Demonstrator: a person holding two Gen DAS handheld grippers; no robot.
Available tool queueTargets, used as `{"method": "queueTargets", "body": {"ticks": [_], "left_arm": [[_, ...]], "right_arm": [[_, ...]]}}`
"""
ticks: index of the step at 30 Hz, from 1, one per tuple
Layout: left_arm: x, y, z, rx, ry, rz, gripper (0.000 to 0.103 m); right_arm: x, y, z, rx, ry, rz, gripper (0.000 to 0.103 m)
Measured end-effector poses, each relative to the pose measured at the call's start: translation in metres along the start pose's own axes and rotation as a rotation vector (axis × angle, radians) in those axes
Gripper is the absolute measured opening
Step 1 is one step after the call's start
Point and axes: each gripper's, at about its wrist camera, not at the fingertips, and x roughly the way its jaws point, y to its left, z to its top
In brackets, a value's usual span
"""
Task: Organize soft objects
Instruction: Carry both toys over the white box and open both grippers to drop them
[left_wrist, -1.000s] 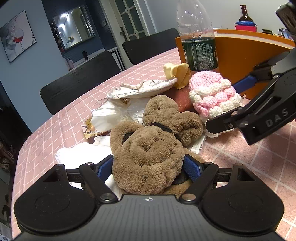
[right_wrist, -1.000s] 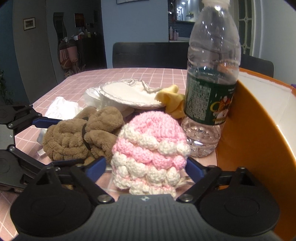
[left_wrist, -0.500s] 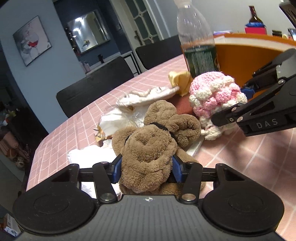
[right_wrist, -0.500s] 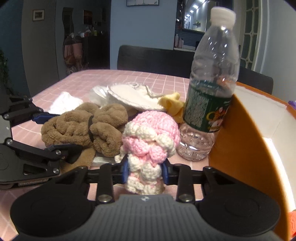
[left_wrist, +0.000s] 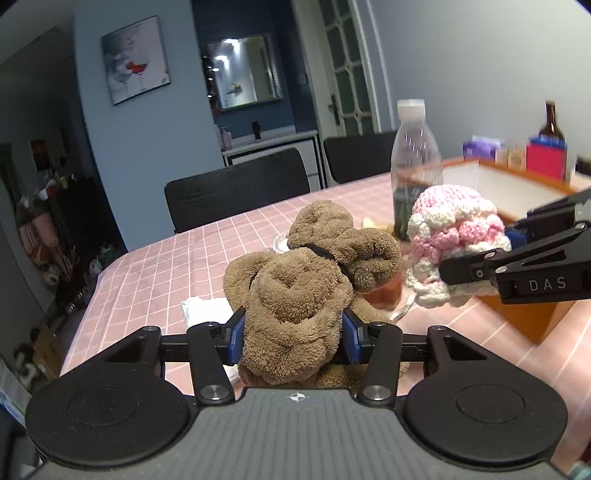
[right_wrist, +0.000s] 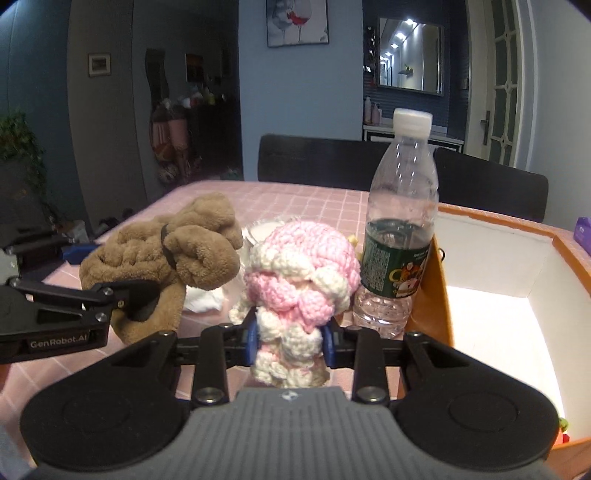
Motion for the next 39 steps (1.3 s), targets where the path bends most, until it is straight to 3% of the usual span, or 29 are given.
{"method": "queueTargets", "body": {"ticks": [6,12,23,27,33,39], "left_arm": [[-0.032,0.003,0.012,-0.106,-0.054,-0.059,0.058],[-0.052,-0.011,0.03,-0.1,-0.117,-0.128,0.058],[-0.04,-0.061,0.084,-0.042,-0.178,-0.335,0.058],[-0.009,-0.084,0.104,-0.012,-0.108,-0.397,0.058],[0.053,-0.114,0.118,0.04,0.095,-0.517,0.058],[0.089,-0.148,0.122,0.183,0.213,-0.481,0.058]], "right_arm": [[-0.035,-0.008,0.011,0.015,-0.051,0.047,0.032],[-0.067,-0.035,0.024,0.062,-0.081,0.042,0.032],[-0.101,-0.11,0.049,0.079,-0.04,-0.102,0.032],[-0.089,-0.143,0.049,0.128,0.038,-0.093,0.032],[-0.059,-0.177,0.038,0.137,0.18,-0.115,0.032],[-0.028,-0.196,0.035,0.073,0.331,-0.09,0.033]]}}
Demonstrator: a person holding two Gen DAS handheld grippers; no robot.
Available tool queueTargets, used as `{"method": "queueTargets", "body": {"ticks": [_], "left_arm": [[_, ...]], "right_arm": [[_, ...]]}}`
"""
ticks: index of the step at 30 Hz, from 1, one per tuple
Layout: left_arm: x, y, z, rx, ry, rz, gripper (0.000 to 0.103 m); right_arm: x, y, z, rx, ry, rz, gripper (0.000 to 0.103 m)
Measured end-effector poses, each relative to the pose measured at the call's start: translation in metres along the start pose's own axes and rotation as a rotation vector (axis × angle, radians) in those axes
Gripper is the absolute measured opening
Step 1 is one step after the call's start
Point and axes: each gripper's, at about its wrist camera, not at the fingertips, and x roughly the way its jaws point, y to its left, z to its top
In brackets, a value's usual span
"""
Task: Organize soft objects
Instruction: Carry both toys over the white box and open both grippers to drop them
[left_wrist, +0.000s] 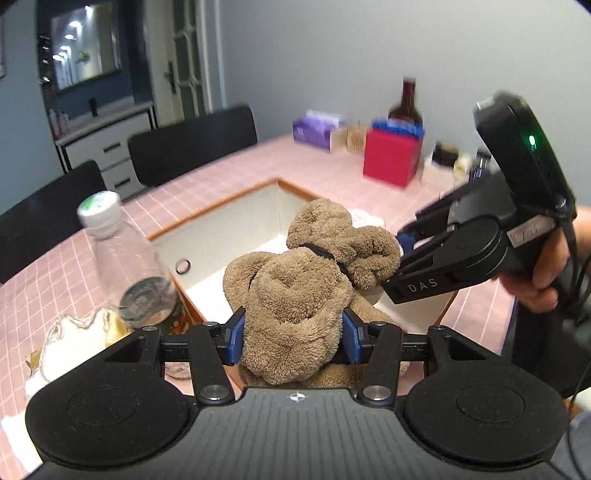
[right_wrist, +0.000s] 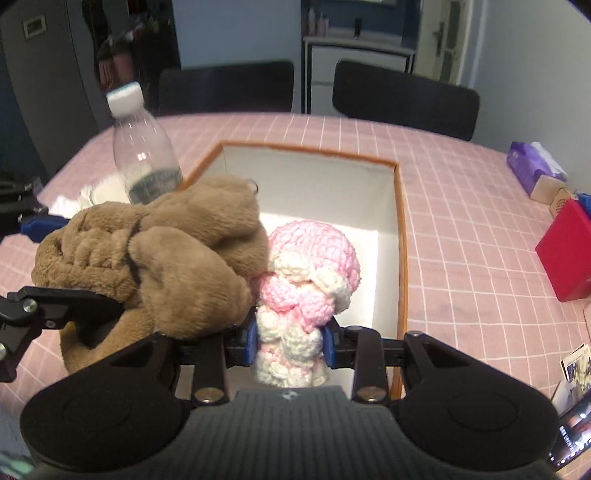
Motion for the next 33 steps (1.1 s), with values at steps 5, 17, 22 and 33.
{"method": "queueTargets", "body": {"ticks": [5,17,22,33], "left_arm": [[0.022,-0.013,-0.003,0.07,0.117,0.039,0.058],[0.059,-0.047,-0.001,0.313,0.242,0.149,0.061],[0.066,-0.05,-0.002,0.352,0.26,0.165,0.062],[0.063,-0.035,0.002,0.278,0.257,0.119,0.074]], "right_arm": [[0.032,-0.002,-0.005,-0.022,0.135,0.011,0.033],[0.064,0.026,-0.008,-0.186,0.28,-0.017,0.043],[0.073,0.034,-0.012,-0.224,0.308,-0.03,0.047],[0.06,0.028,-0.004,-0.226,0.325,-0.005,0.054]]}}
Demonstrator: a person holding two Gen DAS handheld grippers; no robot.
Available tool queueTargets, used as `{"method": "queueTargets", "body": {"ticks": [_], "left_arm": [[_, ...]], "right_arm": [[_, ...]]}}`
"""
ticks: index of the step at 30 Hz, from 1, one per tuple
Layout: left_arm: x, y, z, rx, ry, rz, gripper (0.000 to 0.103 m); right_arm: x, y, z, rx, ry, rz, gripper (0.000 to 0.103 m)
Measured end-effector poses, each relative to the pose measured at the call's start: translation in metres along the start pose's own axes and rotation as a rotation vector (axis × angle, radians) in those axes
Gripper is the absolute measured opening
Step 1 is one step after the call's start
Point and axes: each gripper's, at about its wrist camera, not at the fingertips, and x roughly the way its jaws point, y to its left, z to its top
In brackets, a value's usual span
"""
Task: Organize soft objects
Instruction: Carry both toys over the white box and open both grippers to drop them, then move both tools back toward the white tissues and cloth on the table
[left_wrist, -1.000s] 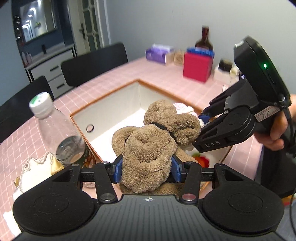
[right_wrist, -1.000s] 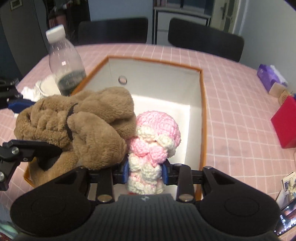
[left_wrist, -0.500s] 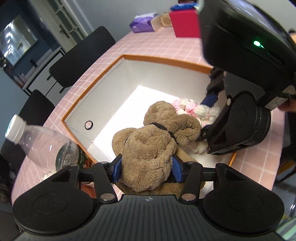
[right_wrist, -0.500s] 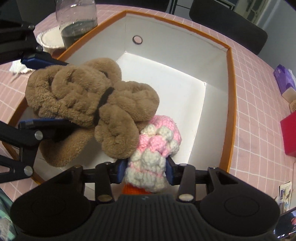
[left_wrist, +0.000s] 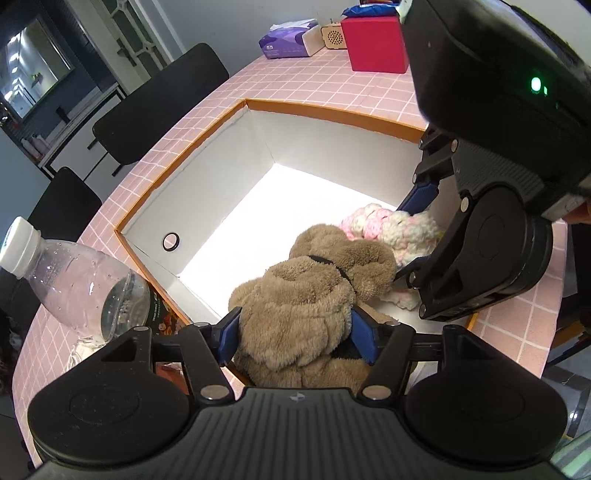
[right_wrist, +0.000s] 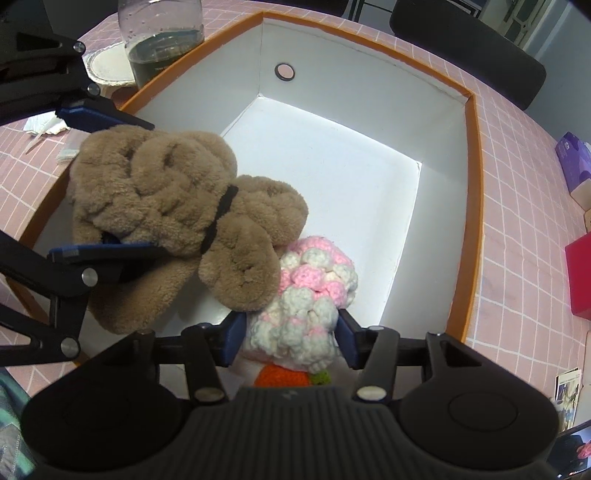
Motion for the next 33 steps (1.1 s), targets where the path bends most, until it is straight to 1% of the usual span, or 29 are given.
{"method": "queueTargets", "body": {"ticks": [2,3,5,6,9,12,16,20,21,22,23,26,29,33], "left_arm": [[-0.004,0.001,0.0,-0.006,-0.015,0.003,0.074],[-0.007,0.002,0.0,-0.011,-0.025,0.002,0.074],[-0.012,0.002,-0.001,-0.019,-0.04,-0.002,0.074],[-0.014,0.003,-0.001,-0.022,-0.047,-0.004,0.074],[-0.023,0.005,-0.002,-0.033,-0.078,-0.003,0.074],[-0.038,0.005,-0.006,-0.059,-0.149,0.009,0.074],[-0.056,0.003,-0.016,-0.071,-0.209,0.018,0.074],[-0.073,0.005,-0.031,-0.104,-0.267,0.04,0.074],[-0.078,0.007,-0.034,-0.113,-0.284,0.048,0.074],[-0.082,0.008,-0.038,-0.125,-0.303,0.057,0.074],[-0.086,0.009,-0.043,-0.139,-0.32,0.069,0.074],[-0.096,0.013,-0.059,-0.181,-0.365,0.093,0.074],[-0.102,0.019,-0.079,-0.24,-0.4,0.111,0.074],[-0.106,0.029,-0.107,-0.327,-0.44,0.139,0.074]], "right_arm": [[-0.007,0.001,0.002,-0.008,-0.005,-0.002,0.055],[-0.009,0.005,0.001,-0.015,-0.011,-0.009,0.061],[-0.016,0.008,0.001,-0.023,-0.021,-0.047,0.065],[-0.02,0.008,0.001,-0.027,-0.028,-0.059,0.065],[-0.031,0.009,-0.002,-0.014,-0.044,-0.053,0.066],[-0.043,0.013,-0.006,0.009,-0.079,-0.058,0.067],[-0.061,0.024,-0.015,0.044,-0.147,-0.069,0.069],[-0.07,0.039,-0.024,0.072,-0.213,-0.077,0.069],[-0.073,0.043,-0.026,0.08,-0.233,-0.089,0.071],[-0.074,0.045,-0.028,0.082,-0.256,-0.104,0.075],[-0.077,0.051,-0.03,0.077,-0.281,-0.121,0.077],[-0.087,0.071,-0.035,0.041,-0.34,-0.189,0.078],[-0.095,0.088,-0.041,0.013,-0.387,-0.227,0.081],[-0.1,0.111,-0.047,0.011,-0.444,-0.24,0.082]]}}
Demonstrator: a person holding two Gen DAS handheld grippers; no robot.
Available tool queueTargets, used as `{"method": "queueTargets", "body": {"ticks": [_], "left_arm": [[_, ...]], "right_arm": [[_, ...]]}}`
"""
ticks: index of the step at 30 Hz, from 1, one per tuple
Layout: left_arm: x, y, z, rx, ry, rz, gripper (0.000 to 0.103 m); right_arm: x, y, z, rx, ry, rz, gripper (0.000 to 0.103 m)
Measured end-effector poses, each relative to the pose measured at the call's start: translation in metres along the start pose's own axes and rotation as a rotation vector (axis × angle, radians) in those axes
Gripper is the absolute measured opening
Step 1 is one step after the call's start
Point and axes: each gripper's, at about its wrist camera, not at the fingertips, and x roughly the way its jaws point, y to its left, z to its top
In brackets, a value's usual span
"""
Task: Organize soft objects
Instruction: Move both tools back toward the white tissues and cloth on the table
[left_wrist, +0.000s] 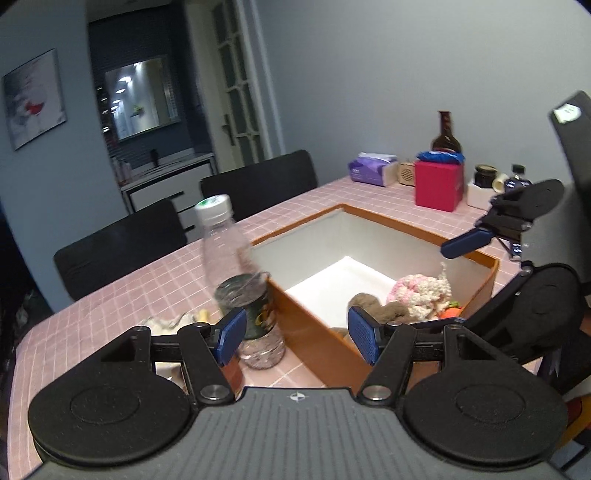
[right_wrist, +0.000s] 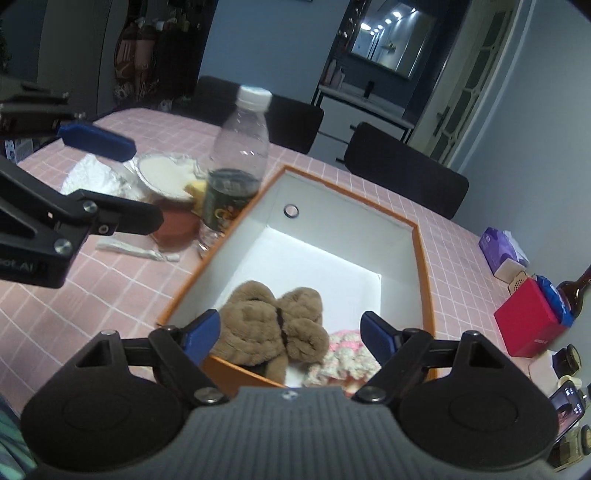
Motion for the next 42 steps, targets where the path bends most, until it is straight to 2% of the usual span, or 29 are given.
{"method": "queueTargets", "body": {"ticks": [8,12,17,23,25,35,40,42], "left_arm": [[-0.018,0.041,-0.044,-0.152,-0.072,0.144,0.074],[-0.02,0.06,-0.068,-0.201,-0.065,0.201,0.074],[-0.021,0.088,-0.093,-0.273,-0.041,0.265,0.074],[-0.016,0.124,-0.117,-0.359,0.008,0.313,0.074],[-0.01,0.133,-0.124,-0.373,0.024,0.307,0.074],[0.012,0.158,-0.14,-0.366,0.093,0.279,0.076],[0.017,0.163,-0.146,-0.377,0.112,0.26,0.078],[0.018,0.164,-0.147,-0.371,0.118,0.254,0.079]], "right_arm": [[-0.003,0.054,-0.002,0.066,-0.144,0.08,0.082],[0.004,0.082,0.001,0.096,-0.243,0.103,0.082],[0.029,0.108,0.004,0.147,-0.29,0.13,0.082],[0.068,0.127,0.012,0.189,-0.251,0.151,0.082],[0.078,0.134,0.015,0.195,-0.235,0.159,0.078],[0.121,0.157,0.031,0.173,-0.172,0.171,0.074],[0.14,0.163,0.037,0.159,-0.139,0.167,0.062],[0.144,0.164,0.037,0.158,-0.127,0.174,0.06]]}}
